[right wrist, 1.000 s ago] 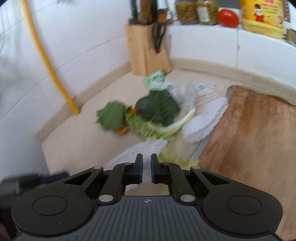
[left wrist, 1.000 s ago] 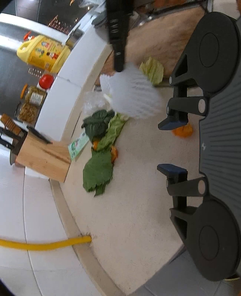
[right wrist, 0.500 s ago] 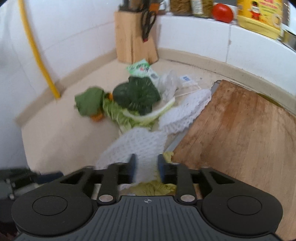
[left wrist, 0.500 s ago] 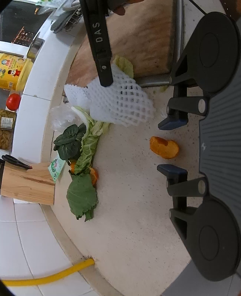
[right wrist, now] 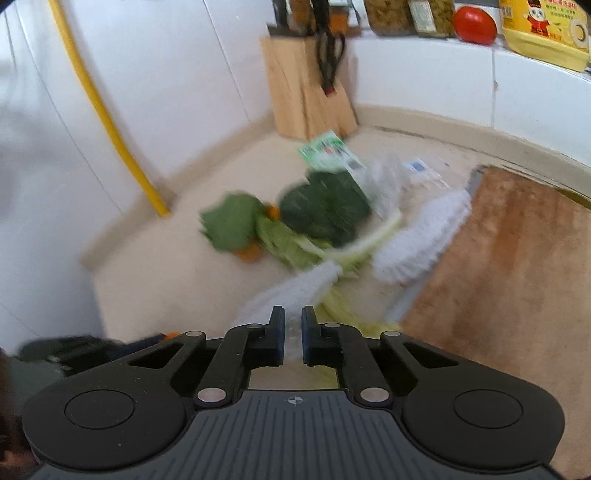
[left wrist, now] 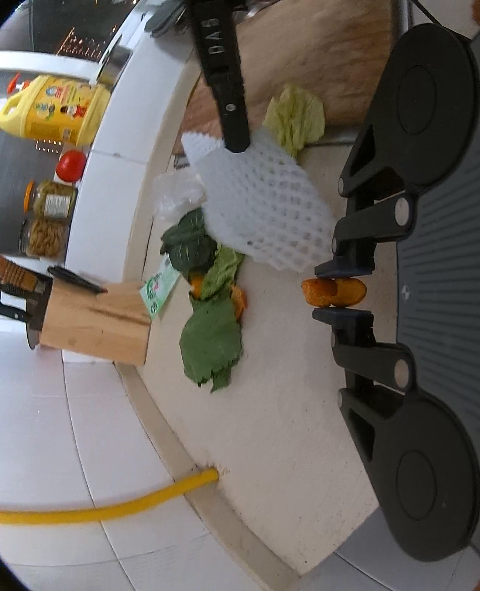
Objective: Collect trash
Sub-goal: 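Grasp the orange peel with the left tool while the right tool grasps a white foam net, then lift the orange peel with the left tool while the right tool lifts the foam net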
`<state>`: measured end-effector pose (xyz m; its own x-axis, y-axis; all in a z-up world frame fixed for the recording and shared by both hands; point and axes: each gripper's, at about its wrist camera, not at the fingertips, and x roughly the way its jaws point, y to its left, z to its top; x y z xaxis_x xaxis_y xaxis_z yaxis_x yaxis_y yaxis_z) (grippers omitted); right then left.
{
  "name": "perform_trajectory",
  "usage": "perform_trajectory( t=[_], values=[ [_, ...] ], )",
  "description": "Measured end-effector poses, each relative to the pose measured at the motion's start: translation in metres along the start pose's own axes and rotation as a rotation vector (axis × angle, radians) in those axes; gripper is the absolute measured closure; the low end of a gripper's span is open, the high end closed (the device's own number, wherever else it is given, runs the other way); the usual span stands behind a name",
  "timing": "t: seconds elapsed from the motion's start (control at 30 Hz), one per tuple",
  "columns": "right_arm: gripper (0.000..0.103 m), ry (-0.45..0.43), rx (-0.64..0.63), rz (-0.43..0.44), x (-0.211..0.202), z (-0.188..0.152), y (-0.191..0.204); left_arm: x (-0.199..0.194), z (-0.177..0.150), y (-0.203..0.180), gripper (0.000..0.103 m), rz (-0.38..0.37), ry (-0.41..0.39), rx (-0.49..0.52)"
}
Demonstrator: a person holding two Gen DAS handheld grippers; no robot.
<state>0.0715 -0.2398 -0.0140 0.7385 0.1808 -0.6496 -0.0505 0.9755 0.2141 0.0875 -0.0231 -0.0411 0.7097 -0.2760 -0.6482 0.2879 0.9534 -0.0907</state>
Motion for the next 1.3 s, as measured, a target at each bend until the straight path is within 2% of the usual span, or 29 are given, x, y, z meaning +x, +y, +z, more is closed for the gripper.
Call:
perform_trajectory(
  t=[0.13, 0.23, 0.27, 0.3, 0.33, 0.37, 0.4, 0.57, 0.6, 0.7, 0.77, 0.83, 0.87, 0.97, 1.03, 1.3],
  values=[
    [0.090, 0.055, -0.021, -0.011, 0.024, -0.010, 0.008, 0.016, -0.004, 0.007, 0.090, 0.038, 0.038, -0.005],
    [0.082, 0.085, -0.057, -0.034, 0.037, -0.018, 0.013, 0.023, -0.007, 0.013, 0.089, 0.066, 0.061, -0.012],
    [0.073, 0.095, -0.072, -0.042, 0.039, -0.020, 0.016, 0.024, -0.008, 0.015, 0.088, 0.068, 0.065, -0.016],
    [0.053, 0.112, -0.094, -0.045, 0.043, -0.020, 0.019, 0.024, -0.008, 0.017, 0.081, 0.070, 0.067, -0.023],
    [0.044, 0.114, -0.109, -0.049, 0.044, -0.021, 0.021, 0.024, -0.008, 0.018, 0.071, 0.074, 0.066, -0.029],
    [0.034, 0.106, -0.123, -0.054, 0.045, -0.022, 0.024, 0.024, -0.008, 0.020, 0.068, 0.081, 0.060, -0.033],
    [0.033, 0.103, -0.143, -0.062, 0.047, -0.022, 0.026, 0.025, -0.008, 0.022, 0.064, 0.092, 0.055, -0.035],
    [0.026, 0.136, -0.221, -0.051, 0.065, -0.020, 0.038, 0.035, -0.006, 0.024, 0.065, 0.122, 0.055, -0.042],
    [0.026, 0.146, -0.235, -0.051, 0.069, -0.020, 0.040, 0.035, -0.006, 0.023, 0.067, 0.132, 0.051, -0.034],
    [0.031, 0.178, -0.302, -0.044, 0.081, -0.021, 0.051, 0.033, -0.007, 0.024, 0.089, 0.128, 0.047, -0.058],
    [0.035, 0.177, -0.353, -0.066, 0.083, -0.021, 0.057, 0.031, -0.008, 0.023, 0.092, 0.140, 0.049, -0.065],
    [0.061, 0.198, -0.350, -0.036, 0.080, -0.016, 0.062, 0.028, -0.009, 0.022, 0.095, 0.155, 0.050, -0.062],
    [0.079, 0.219, -0.338, -0.012, 0.079, -0.013, 0.063, 0.027, -0.009, 0.021, 0.095, 0.158, 0.051, -0.062],
    [0.082, 0.218, -0.345, -0.009, 0.075, -0.009, 0.070, 0.023, -0.009, 0.021, 0.096, 0.152, 0.049, -0.070],
    [0.083, 0.224, -0.295, 0.019, 0.074, -0.005, 0.069, 0.019, -0.008, 0.024, 0.096, 0.151, 0.043, -0.091],
    [0.083, 0.150, -0.265, 0.006, 0.059, 0.010, 0.072, 0.000, -0.002, 0.041, 0.096, 0.146, -0.005, -0.167]
  ],
)
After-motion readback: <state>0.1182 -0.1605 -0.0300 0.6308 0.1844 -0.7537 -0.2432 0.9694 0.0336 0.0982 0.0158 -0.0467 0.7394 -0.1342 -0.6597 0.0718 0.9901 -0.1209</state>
